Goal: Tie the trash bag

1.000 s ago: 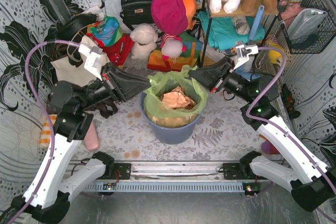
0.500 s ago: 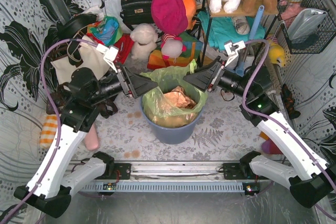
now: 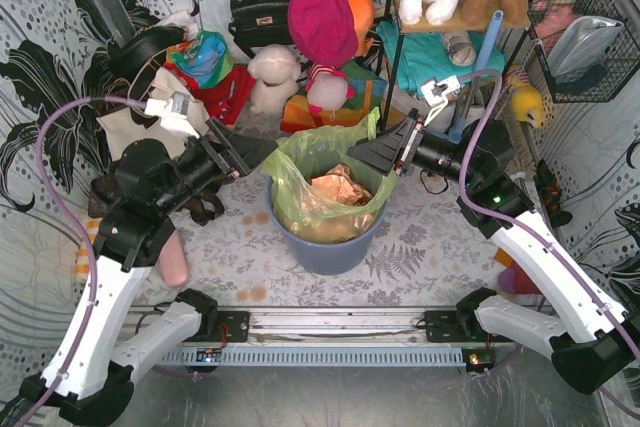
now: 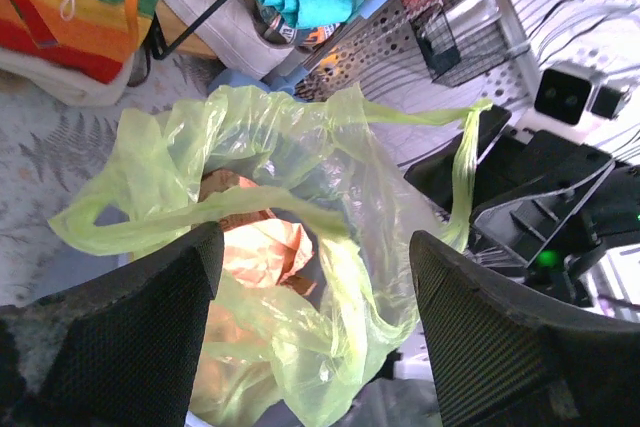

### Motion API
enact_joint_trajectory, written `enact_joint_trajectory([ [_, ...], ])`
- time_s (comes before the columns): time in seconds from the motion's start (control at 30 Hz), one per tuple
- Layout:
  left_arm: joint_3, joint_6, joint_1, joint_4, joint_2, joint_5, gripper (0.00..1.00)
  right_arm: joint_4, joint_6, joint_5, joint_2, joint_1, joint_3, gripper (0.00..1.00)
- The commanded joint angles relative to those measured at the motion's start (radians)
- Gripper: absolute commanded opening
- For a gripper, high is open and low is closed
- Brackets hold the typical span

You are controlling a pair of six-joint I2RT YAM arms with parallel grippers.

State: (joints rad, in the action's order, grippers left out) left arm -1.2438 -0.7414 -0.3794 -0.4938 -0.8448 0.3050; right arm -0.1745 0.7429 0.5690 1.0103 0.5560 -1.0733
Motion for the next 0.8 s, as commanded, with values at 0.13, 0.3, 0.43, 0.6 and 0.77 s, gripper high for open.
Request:
enact_joint_trajectory([
  [0.13, 0.285, -0.433, 0.002, 0.364, 0.071, 0.015, 0.84, 0.000, -0.010, -0.015, 0.007, 0.011, -0.046, 0.59],
  [0.3, 0.366, -0.540, 0.002, 0.566, 0.058, 0.081, 0.84, -0.009, -0.012, -0.011, 0.022, 0.022, -0.044, 0.60],
  [0.43, 0.331, -0.517, 0.003, 0.604, 0.018, 0.089, 0.84, -0.043, -0.003, -0.007, 0.040, 0.027, -0.045, 0.60],
  [0.6, 0.248, -0.457, 0.005, 0.575, -0.047, 0.074, 0.85, -0.068, 0.003, -0.003, 0.062, 0.031, -0.069, 0.60],
  [0.77, 0.217, -0.440, 0.018, 0.605, -0.111, 0.084, 0.85, -0.076, -0.001, -0.003, 0.073, 0.033, -0.088, 0.59],
])
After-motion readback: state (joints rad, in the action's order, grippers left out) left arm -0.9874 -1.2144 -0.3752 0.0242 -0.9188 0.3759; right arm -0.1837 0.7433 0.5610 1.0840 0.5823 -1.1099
